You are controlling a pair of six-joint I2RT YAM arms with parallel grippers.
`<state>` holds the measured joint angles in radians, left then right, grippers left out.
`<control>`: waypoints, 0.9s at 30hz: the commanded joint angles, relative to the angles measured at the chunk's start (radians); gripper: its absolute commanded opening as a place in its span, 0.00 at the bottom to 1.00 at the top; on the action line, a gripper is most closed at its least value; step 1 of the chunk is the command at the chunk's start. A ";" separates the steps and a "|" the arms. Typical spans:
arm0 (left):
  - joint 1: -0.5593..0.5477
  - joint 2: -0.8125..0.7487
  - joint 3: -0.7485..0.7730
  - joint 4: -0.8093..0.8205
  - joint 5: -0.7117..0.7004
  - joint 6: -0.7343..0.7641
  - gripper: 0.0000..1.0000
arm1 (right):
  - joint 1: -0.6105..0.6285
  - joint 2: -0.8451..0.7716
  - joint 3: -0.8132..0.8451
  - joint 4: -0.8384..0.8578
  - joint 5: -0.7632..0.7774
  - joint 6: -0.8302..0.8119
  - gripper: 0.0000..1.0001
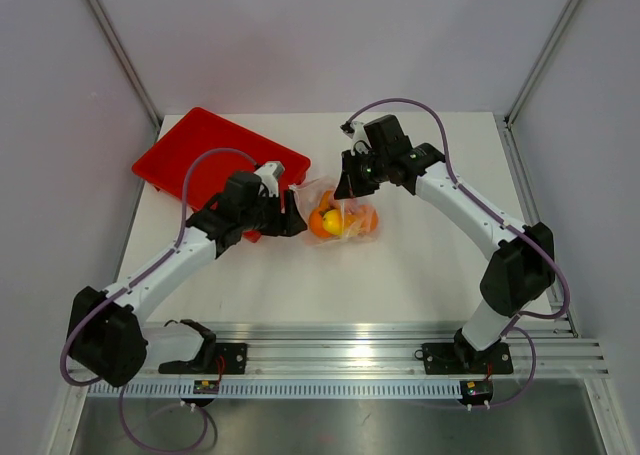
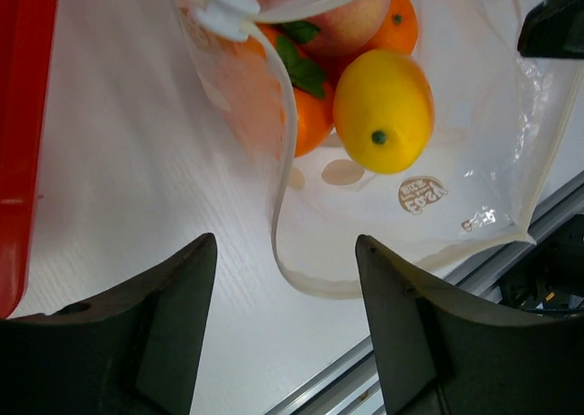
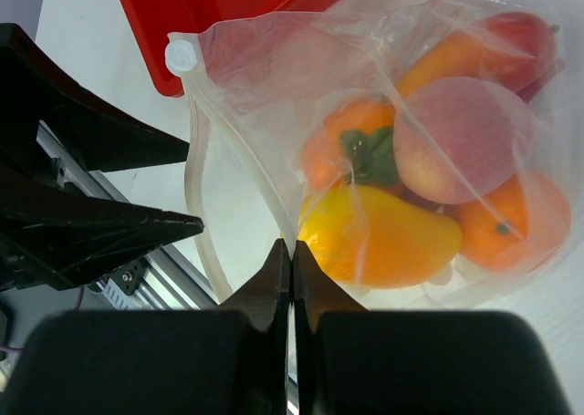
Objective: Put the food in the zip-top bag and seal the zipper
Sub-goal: Adjust the zipper food storage bag at the center of the board.
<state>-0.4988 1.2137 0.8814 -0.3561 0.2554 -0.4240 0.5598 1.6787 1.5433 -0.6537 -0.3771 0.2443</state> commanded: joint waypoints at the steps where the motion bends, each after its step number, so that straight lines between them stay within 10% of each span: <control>1: -0.006 0.046 0.059 0.109 0.048 -0.010 0.60 | -0.006 -0.042 0.009 0.016 0.006 0.012 0.02; 8: -0.007 0.112 0.096 0.157 0.085 -0.055 0.01 | -0.006 -0.046 0.063 -0.020 -0.055 0.007 0.04; 27: -0.007 0.061 0.128 0.263 0.168 -0.171 0.00 | -0.006 -0.085 0.103 -0.155 0.004 -0.042 0.22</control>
<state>-0.5026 1.3121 0.9829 -0.1944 0.3866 -0.5610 0.5598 1.6638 1.6138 -0.7933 -0.3969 0.2226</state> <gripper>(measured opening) 0.008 0.207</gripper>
